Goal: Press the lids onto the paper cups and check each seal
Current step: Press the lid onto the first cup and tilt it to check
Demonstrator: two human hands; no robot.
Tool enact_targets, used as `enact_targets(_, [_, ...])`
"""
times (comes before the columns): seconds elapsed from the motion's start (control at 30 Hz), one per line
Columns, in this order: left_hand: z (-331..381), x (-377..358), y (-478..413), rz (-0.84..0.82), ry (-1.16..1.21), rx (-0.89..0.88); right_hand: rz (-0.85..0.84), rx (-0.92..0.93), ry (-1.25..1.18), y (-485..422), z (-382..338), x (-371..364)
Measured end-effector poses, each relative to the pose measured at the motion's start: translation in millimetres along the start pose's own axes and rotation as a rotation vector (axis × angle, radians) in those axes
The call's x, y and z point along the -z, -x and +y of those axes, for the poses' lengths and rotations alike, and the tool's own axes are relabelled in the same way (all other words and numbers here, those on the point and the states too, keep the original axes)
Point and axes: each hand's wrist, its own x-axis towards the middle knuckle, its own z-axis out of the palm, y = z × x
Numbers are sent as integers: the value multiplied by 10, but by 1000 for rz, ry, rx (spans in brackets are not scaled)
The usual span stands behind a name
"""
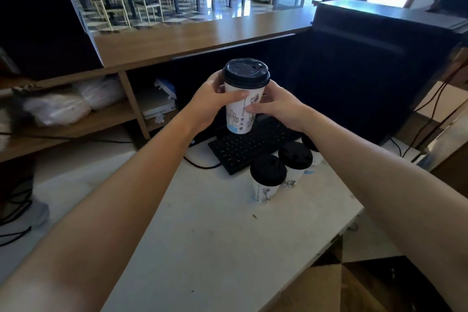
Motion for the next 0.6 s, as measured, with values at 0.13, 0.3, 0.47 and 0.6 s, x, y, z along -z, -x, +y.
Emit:
enact_targets(0.13, [60, 187, 112, -26, -97, 27, 53, 29, 9, -29, -60, -213])
enact_targets(0.3, [-13, 419, 394, 38, -153, 52, 84, 52, -14, 15, 10, -652])
enact_targets(0.47, [-246, 701, 765, 84, -218, 113, 83, 21, -99, 96, 279, -1172])
enact_targets(0.6, [-567, 908, 1071, 172, -159, 185, 46, -26, -125, 115, 520, -1588])
